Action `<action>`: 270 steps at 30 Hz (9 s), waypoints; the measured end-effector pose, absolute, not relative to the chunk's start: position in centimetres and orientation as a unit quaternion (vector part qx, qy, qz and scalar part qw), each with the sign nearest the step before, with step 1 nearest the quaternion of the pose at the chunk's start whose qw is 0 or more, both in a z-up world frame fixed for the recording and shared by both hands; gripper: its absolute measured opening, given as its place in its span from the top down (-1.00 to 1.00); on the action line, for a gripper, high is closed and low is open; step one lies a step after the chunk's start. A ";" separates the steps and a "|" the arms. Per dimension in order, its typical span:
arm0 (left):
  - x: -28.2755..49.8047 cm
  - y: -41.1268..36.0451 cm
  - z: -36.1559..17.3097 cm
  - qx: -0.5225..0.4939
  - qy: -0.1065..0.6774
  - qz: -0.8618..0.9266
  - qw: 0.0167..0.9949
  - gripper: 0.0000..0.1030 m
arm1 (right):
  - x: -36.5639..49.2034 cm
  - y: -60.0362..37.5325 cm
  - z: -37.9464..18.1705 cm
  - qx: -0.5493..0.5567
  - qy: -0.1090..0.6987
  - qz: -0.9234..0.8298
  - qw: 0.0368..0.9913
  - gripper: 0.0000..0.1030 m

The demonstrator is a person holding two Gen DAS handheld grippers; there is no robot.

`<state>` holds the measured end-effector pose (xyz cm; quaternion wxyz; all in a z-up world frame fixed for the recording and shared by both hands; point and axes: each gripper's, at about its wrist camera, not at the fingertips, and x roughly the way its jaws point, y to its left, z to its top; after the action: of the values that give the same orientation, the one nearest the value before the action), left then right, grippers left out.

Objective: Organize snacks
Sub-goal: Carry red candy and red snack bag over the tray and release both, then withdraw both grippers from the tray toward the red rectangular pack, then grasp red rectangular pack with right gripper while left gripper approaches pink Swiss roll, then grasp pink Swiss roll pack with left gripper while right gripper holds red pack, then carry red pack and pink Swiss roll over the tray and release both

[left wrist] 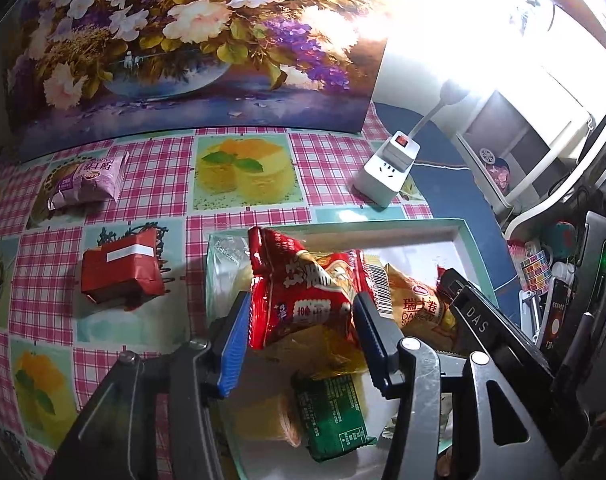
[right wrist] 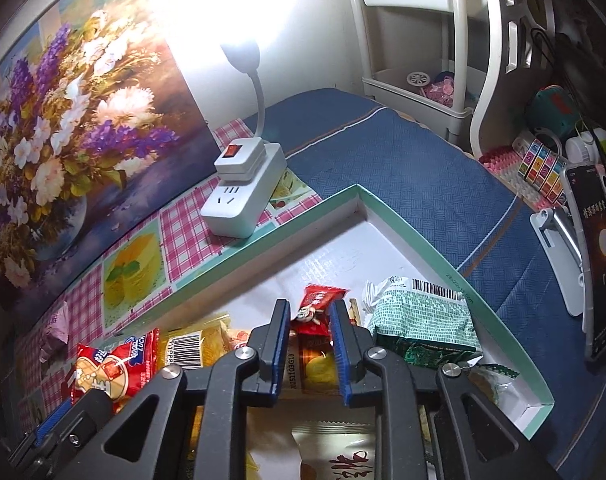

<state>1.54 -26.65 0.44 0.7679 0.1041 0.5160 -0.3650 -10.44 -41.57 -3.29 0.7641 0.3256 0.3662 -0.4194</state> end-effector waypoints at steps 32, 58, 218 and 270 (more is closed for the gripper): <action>8.6 -17.0 1.1 0.029 0.520 -0.184 0.834 -0.87 | -8.1 -37.0 -0.8 0.272 0.373 -0.384 0.800 -0.68; 12.6 -7.9 1.0 0.018 0.523 -0.029 0.852 -0.88 | -2.2 -27.7 2.1 0.189 0.373 -0.278 0.865 -1.00; 4.8 -7.8 4.2 -0.038 0.449 -0.168 0.877 -0.34 | -5.1 -22.7 5.4 0.196 0.320 -0.254 0.891 -0.31; -7.4 -22.4 -2.7 0.157 0.526 -0.349 0.760 -0.36 | -15.6 -34.5 -1.9 0.351 0.370 -0.399 0.762 -0.32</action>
<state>-7.37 -22.35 -2.73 0.7597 0.1574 0.5256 -0.3490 -15.58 -34.50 -1.91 0.7618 0.3511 0.3700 -0.3994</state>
